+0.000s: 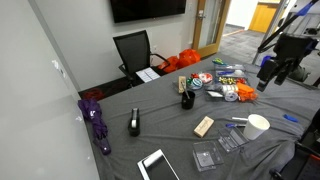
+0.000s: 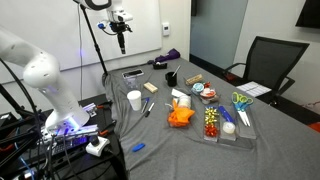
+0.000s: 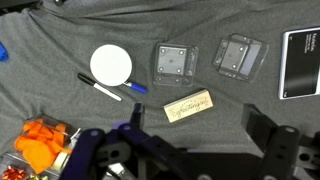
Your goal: Move the white cups backwards
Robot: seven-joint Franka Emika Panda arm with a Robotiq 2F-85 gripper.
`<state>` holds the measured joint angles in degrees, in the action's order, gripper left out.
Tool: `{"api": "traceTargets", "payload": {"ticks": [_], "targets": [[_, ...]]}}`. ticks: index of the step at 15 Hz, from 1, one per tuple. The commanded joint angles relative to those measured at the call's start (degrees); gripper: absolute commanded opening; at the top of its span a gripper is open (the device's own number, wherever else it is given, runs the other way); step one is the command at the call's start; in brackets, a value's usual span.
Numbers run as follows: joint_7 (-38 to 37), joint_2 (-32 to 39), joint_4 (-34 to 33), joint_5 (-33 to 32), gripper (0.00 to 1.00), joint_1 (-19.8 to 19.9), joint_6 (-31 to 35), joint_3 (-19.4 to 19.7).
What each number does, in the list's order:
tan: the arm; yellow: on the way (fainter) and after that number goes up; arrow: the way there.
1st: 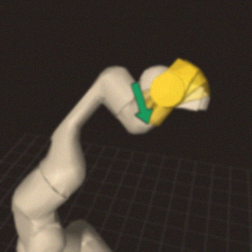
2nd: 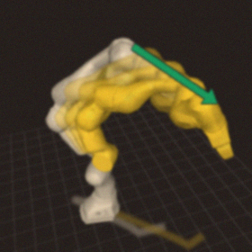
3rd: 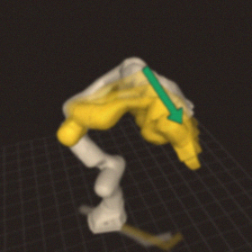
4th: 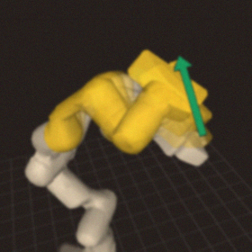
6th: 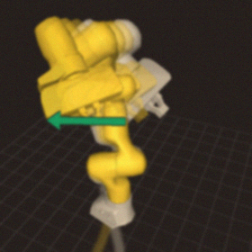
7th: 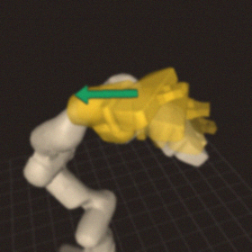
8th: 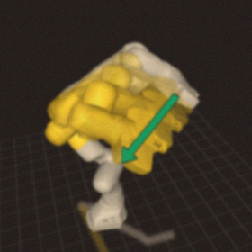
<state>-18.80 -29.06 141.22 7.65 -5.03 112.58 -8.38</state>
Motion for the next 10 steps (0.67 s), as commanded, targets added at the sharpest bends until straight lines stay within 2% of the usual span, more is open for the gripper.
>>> {"api": "traceTargets", "payload": {"ticks": [1, 10], "targets": [[5.20, -1.18, 5.67, 2.93, 1.00, 0.18, 5.05, 2.81], [14.97, -0.44, 12.73, 2.02, 1.00, 1.58, 12.77, 8.06]]}}
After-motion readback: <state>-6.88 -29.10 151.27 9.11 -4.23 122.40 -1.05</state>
